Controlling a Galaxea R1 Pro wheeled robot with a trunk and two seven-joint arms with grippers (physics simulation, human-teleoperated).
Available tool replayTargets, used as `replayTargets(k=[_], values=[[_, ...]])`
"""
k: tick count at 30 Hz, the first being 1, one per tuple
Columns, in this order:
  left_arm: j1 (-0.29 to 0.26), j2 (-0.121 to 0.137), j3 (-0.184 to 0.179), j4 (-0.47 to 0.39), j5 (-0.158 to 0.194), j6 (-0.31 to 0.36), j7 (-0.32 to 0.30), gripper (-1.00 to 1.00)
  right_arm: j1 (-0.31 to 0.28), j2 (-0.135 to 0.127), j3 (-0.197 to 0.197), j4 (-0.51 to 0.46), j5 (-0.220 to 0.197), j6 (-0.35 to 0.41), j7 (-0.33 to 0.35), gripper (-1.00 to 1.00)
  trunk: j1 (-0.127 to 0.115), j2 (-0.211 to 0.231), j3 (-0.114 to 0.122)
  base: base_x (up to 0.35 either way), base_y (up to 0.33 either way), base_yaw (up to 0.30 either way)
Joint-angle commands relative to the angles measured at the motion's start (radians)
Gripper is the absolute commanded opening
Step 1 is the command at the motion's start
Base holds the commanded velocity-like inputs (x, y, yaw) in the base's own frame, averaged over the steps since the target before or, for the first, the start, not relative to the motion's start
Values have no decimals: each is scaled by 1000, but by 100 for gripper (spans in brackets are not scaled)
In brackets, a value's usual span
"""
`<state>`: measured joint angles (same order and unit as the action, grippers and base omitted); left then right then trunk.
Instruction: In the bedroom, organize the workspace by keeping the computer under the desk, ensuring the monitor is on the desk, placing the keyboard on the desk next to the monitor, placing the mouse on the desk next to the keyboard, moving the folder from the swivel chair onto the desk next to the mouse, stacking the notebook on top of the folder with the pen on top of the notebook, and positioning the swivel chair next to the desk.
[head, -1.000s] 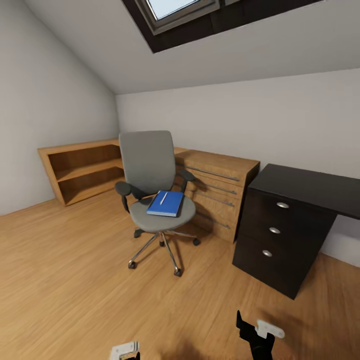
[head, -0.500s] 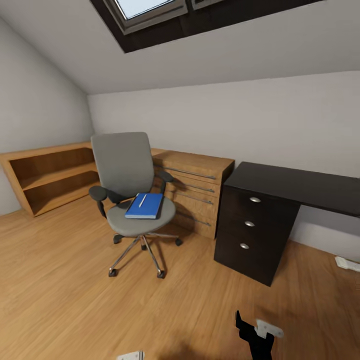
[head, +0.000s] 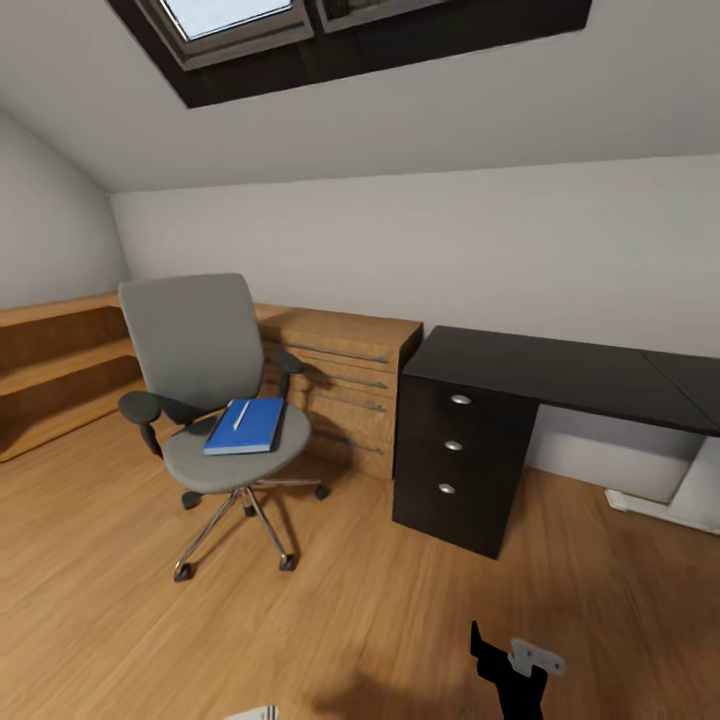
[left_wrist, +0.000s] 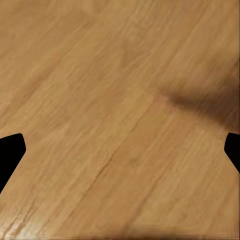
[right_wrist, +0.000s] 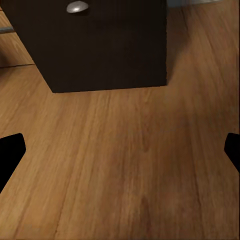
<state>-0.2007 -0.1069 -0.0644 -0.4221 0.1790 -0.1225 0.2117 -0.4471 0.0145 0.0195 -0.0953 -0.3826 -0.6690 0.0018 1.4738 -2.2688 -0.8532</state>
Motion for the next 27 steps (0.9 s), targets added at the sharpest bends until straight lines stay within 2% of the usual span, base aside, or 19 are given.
replayTargets(k=[1,7,10,14,15,18,22,27], values=[[0,3,-5,8,10,-4,7,100,-1,1,2,1,-5,-3,0,100,-4,7,3,0,0,-283],[0,18,18,81,12,-7,7,100,-1,4,3,1,-2,-10,1,100,-27,49,24,0,0,-283],[0,27,32,115,14,-18,4,100,-1,11,3,8,0,-40,1,100,-39,70,34,0,0,-283],[0,32,40,134,13,-67,0,100,-1,37,3,55,5,-154,0,100,-54,98,48,0,0,-283],[0,32,41,143,13,-95,0,100,-1,46,3,75,10,-222,0,100,-58,105,52,0,0,-284],[0,33,42,169,12,-150,-1,100,4,56,3,97,18,-328,-1,100,-69,126,61,0,0,-285],[0,33,42,186,11,-187,-1,100,18,61,2,107,22,-378,-1,100,-85,154,74,0,0,-286],[0,34,42,193,11,-200,0,100,25,64,3,111,24,-378,-1,100,-104,189,90,0,0,-210]])
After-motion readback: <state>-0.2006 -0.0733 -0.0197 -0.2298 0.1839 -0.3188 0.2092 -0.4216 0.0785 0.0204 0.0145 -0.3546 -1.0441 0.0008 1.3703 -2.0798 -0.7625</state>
